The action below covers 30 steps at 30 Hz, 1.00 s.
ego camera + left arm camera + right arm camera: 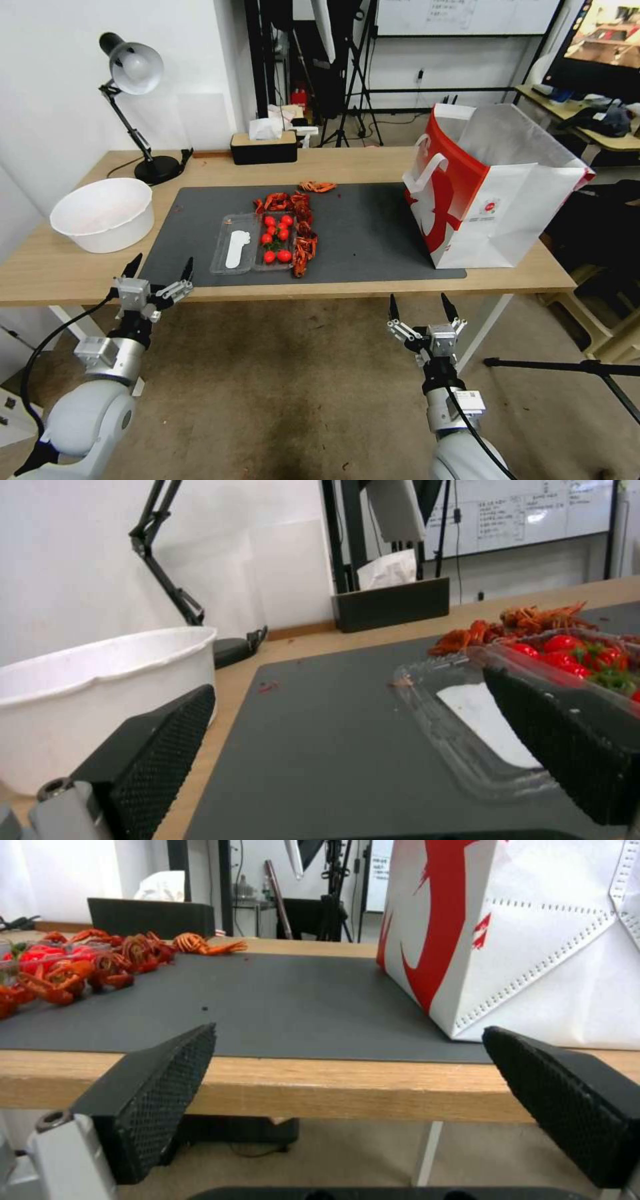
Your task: Pick up the trash from the table and place it into the takeout bag.
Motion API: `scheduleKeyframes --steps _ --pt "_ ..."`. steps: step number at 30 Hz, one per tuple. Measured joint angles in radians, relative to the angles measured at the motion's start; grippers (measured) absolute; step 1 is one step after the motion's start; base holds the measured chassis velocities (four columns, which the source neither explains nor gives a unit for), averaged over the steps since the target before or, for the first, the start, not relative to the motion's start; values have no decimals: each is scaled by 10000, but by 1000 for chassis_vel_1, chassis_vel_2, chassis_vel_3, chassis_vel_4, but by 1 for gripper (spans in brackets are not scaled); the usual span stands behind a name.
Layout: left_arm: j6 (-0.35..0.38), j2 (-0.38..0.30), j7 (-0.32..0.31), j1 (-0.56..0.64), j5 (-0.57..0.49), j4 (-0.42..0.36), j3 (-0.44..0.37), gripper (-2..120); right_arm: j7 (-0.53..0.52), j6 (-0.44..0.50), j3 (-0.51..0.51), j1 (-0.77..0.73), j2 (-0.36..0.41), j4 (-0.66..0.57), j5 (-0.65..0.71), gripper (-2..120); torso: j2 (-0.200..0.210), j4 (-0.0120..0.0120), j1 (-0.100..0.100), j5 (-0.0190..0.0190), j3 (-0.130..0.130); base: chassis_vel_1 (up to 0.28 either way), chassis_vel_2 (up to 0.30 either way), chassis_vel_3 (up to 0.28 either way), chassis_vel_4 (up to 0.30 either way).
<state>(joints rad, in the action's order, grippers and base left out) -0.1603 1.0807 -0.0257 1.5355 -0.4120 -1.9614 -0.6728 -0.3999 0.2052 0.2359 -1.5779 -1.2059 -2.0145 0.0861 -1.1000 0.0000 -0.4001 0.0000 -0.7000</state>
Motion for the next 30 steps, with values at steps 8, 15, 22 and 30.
scheduleKeyframes --steps 8,15,22,30 --pt "-463 245 6 504 163 71 -246 100 -5 33 29 -82 -1 -83 -9 100 0 0 0 0 0 0 0 0 0" --pt "-686 435 6 612 175 294 -282 100 -17 88 85 -113 -1 -82 -9 100 0 0 1 -1 0 0 0 0 0" --pt "-712 511 15 616 175 360 -263 100 -25 94 120 -120 1 -82 -9 100 0 0 0 0 0 0 0 0 0" --pt "-693 506 24 629 168 362 -269 100 -27 101 128 -137 -42 -70 -9 100 0 0 1 -1 -1 0 0 0 0"
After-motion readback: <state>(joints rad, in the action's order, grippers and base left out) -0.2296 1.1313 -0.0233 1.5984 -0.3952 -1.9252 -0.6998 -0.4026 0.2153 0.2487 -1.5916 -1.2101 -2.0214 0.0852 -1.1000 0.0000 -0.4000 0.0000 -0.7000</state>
